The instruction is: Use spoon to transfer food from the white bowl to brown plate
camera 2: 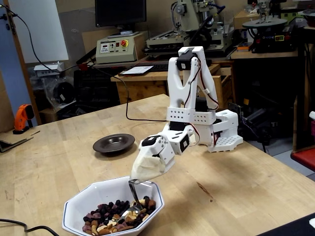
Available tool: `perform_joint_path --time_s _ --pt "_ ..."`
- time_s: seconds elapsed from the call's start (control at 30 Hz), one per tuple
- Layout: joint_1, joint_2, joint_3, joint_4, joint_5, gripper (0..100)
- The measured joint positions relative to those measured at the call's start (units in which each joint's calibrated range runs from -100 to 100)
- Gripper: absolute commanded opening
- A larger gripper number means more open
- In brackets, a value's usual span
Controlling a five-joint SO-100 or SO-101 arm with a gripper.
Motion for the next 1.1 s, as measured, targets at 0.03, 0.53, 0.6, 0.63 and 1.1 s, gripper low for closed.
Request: perform_joint_path --time_s 0.03,0.53,0.6,0.63,1.1 --pt "0.00 -0.34 -0.25 -0.56 0.00 4" --pt "3.28 -0.69 -0.42 -1.53 0.00 4" --pt "4.01 -0.69 -0.42 -2.33 0.00 4" --pt "4.23 -0.69 -0.42 -3.21 0.00 4" --pt "5.11 -0.60 -0.34 -14.53 2.15 4"
